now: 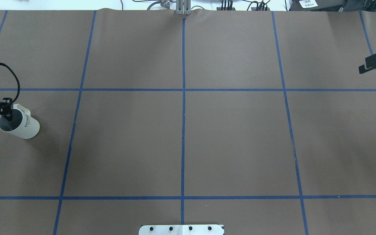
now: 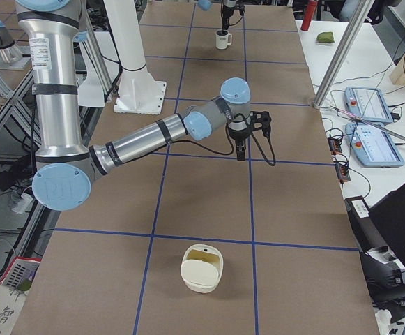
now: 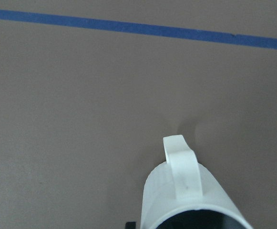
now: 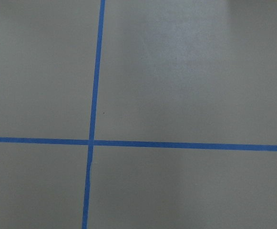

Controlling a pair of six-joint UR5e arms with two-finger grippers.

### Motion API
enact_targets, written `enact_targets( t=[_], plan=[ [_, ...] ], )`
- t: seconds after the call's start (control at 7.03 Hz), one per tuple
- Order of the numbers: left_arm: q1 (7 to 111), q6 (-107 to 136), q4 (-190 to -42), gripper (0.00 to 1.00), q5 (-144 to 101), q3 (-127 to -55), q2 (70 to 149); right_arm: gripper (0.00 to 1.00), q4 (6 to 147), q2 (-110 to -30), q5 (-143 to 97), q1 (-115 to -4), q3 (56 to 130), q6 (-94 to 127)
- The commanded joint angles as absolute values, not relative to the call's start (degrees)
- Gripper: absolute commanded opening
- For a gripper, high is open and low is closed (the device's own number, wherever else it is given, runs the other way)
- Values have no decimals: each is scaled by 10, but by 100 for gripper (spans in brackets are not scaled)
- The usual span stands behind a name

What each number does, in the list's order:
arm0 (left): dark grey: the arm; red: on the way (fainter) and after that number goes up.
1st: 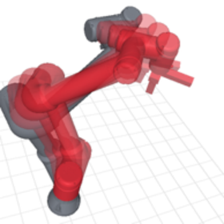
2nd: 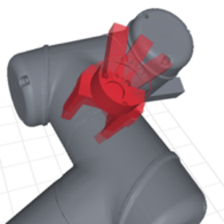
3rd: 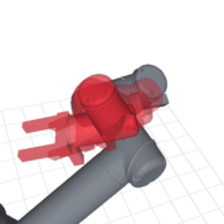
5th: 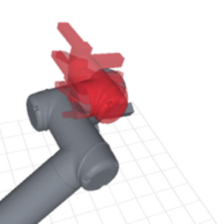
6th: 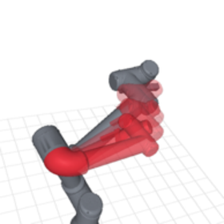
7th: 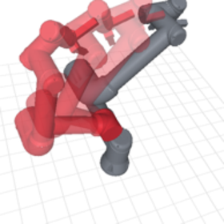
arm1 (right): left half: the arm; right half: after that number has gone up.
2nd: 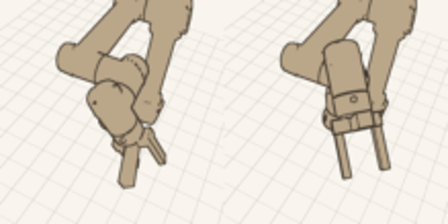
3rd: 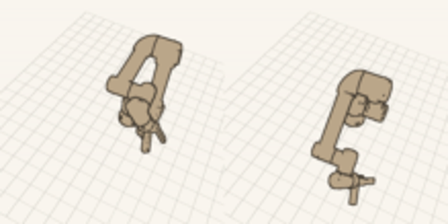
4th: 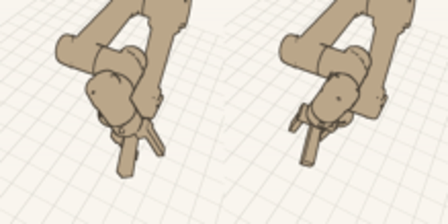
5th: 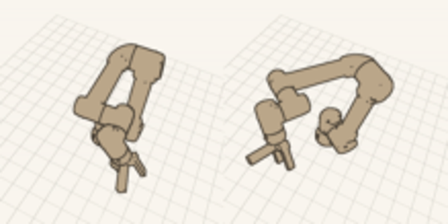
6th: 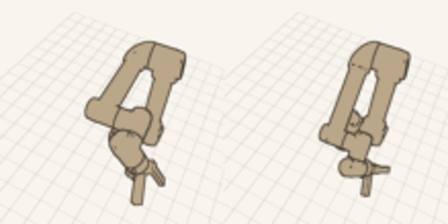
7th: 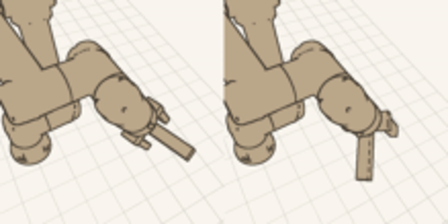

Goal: Left arm hands cup to right arm to dump lemon

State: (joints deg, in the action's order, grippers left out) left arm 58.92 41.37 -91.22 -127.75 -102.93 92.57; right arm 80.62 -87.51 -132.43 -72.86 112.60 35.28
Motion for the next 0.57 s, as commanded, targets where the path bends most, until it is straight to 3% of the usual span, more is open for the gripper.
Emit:
enact_targets(
  t=[0.0, 0.43],
  plan=[
    [591, 392, -908, 100, -1277, -1045, 922, 100, 805, -886, -1331, -732, 1132, 354],
    [663, 243, -899, 100, -1279, -1041, 926, 100, 817, -889, -1333, -747, 1108, 281]
  ],
)
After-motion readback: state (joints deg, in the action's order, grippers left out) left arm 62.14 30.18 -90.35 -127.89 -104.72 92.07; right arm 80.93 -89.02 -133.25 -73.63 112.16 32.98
